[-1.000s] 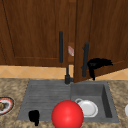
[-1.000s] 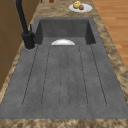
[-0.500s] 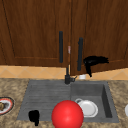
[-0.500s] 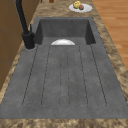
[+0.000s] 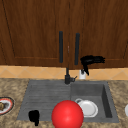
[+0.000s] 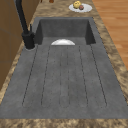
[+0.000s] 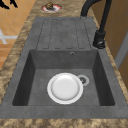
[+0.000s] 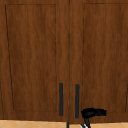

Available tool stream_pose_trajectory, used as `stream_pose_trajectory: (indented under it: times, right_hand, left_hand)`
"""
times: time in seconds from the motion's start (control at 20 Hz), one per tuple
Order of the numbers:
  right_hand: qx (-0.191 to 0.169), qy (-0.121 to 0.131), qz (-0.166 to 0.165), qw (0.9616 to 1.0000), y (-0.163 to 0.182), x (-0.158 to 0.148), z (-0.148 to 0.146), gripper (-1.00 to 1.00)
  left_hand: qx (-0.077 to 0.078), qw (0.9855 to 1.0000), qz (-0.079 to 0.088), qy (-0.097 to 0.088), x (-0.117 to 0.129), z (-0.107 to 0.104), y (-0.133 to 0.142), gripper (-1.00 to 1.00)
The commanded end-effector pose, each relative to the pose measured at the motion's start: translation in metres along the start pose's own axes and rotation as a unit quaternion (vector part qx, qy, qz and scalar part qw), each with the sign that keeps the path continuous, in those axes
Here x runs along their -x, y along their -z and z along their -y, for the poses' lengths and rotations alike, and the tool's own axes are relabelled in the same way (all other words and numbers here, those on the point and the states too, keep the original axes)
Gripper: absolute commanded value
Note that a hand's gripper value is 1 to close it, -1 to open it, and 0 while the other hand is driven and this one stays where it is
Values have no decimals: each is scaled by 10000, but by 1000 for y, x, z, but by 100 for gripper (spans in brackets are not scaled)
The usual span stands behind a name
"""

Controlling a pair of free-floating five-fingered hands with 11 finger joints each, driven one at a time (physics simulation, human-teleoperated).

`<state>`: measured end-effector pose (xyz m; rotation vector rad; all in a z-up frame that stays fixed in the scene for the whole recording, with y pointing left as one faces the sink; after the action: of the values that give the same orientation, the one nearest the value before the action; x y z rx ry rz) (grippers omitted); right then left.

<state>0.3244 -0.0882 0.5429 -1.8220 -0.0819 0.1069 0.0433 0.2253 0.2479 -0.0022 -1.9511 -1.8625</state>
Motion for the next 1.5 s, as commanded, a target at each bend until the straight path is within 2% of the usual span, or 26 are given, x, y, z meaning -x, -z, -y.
stream_pose_trajectory:
  times: [0.0, 0.2, 0.3, 0.35, 0.5, 0.65, 0.7, 0.75, 0.95, 1.1, 1.45]
  right_hand:
    - [-4, -25, -96, 10000, -9, -32, -18, -100]
    - [150, -25, -399, 9991, -15, -59, -33, -100]
    - [204, -13, -523, 9984, -14, -72, -31, -100]
    - [225, 88, -622, 9978, -20, -73, -29, -100]
    - [316, 222, -885, 9953, -30, -27, -30, -100]
    - [239, 226, -853, 9958, -25, -2, -44, -100]
    - [250, 199, -880, 9956, -21, -5, -55, -100]
    - [275, 249, -752, 9965, -9, 6, -56, -100]
    - [244, 247, -667, 9972, 17, 21, -78, -100]
    - [236, 93, -529, 9983, 26, 35, -97, -100]
    - [176, 171, -177, 9995, 43, 65, -135, -100]
  left_hand:
    - [0, 10000, 0, 0, 0, 0, 0, 0]
    - [0, 10000, 0, 0, 0, 0, 0, 0]
    - [0, 10000, 0, 0, 0, 0, 0, 0]
    - [0, 10000, 0, 0, 0, 0, 0, 0]
    - [0, 10000, 0, 0, 0, 0, 0, 0]
    - [0, 10000, 0, 0, 0, 0, 0, 0]
    - [0, 10000, 0, 0, 0, 0, 0, 0]
    - [0, 10000, 0, 0, 0, 0, 0, 0]
    - [0, 10000, 0, 0, 0, 0, 0, 0]
    - [0, 10000, 0, 0, 0, 0, 0, 0]
    - [0, 10000, 0, 0, 0, 0, 0, 0]
